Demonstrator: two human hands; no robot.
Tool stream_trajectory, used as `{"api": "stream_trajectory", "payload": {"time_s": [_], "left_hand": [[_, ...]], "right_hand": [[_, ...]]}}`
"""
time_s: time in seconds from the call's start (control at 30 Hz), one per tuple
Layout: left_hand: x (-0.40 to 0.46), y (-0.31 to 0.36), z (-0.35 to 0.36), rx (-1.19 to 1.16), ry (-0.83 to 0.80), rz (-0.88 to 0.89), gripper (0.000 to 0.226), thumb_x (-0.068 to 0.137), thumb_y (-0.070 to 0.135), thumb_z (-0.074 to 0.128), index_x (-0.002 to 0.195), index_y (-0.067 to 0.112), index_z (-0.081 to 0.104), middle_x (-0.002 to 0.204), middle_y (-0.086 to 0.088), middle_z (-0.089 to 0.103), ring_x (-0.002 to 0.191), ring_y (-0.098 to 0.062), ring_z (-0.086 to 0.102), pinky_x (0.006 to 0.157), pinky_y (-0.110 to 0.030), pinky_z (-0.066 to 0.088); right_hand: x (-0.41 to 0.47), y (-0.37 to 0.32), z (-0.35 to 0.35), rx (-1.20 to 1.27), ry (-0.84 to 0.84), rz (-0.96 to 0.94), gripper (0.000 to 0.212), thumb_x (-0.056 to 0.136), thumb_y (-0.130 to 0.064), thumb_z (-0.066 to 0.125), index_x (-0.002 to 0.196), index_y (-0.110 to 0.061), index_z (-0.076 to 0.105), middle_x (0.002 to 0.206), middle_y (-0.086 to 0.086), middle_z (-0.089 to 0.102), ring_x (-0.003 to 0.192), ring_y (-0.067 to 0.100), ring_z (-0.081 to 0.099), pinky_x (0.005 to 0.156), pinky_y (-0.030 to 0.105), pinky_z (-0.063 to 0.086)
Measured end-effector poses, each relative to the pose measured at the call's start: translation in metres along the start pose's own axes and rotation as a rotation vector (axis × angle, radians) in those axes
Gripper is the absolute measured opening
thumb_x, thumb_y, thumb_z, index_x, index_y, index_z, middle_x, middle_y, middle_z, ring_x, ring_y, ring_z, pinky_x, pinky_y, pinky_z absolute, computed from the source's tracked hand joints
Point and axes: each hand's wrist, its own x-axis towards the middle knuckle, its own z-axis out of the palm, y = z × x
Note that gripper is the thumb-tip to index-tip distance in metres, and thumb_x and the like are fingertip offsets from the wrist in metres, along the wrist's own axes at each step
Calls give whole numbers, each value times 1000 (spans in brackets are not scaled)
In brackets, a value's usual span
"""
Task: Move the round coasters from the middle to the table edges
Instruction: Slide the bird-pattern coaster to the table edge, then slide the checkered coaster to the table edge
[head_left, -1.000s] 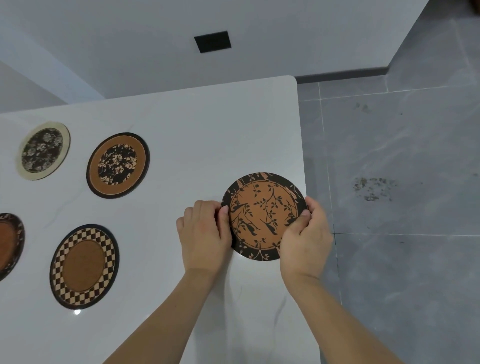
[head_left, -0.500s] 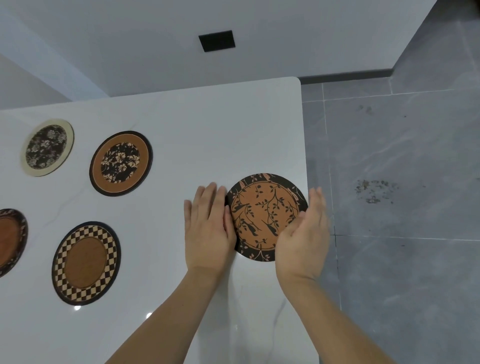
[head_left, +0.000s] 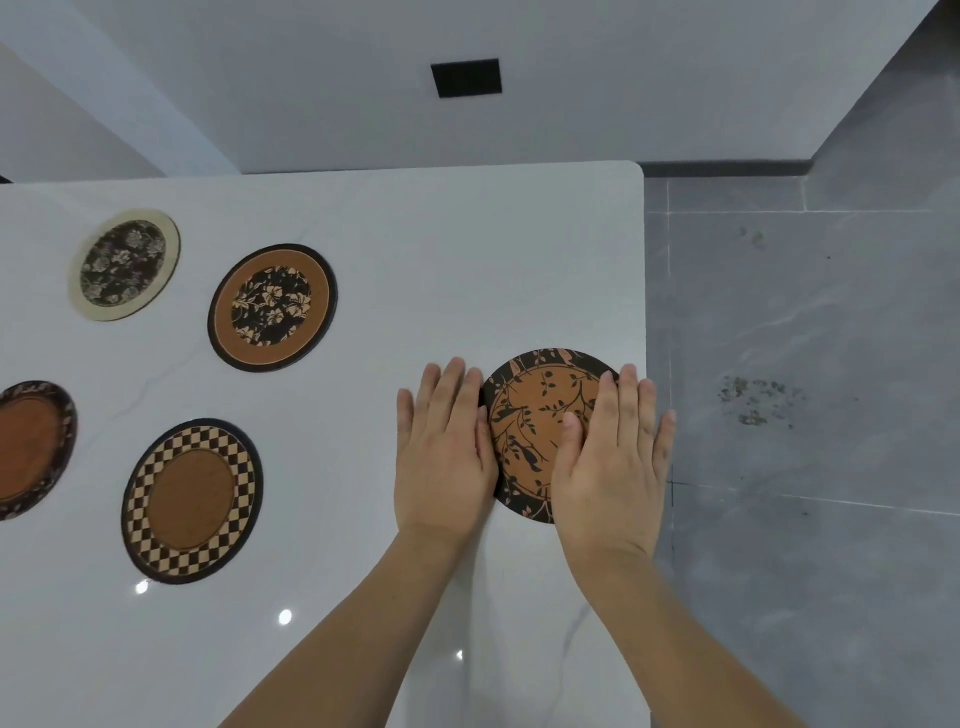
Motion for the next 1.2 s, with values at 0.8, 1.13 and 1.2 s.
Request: {"api": "stream_trajectory", "payload": {"time_s": [0.8, 1.13, 1.2], "left_hand": [[-74, -253, -105, 23, 276, -631, 54, 93, 48, 36, 135, 15, 47, 139, -14, 44, 127, -40, 37, 106, -56, 29], [-85, -274, -85, 64, 344, -506, 34, 99, 33, 42, 127, 18, 55, 129, -4, 53, 121, -26, 42, 104, -43, 28], [-84, -280, -90, 46, 334, -517, 34, 99, 32, 40, 127, 18, 54, 129, -3, 52, 121, -26, 41, 105, -42, 27]], "right_hand": [[-66, -195, 55, 131, -213, -586, 49, 96, -36, 39, 140, -13, 40, 145, 6, 43, 133, 23, 37, 111, 41, 31], [-77, -207, 96, -201, -135, -611, 48, 96, -44, 30, 140, -30, 42, 146, 8, 37, 132, 30, 30, 107, 50, 23], [-78, -217, 97, -174, -137, -634, 46, 96, -42, 34, 138, -30, 45, 145, 7, 39, 131, 30, 30, 107, 49, 22]]}}
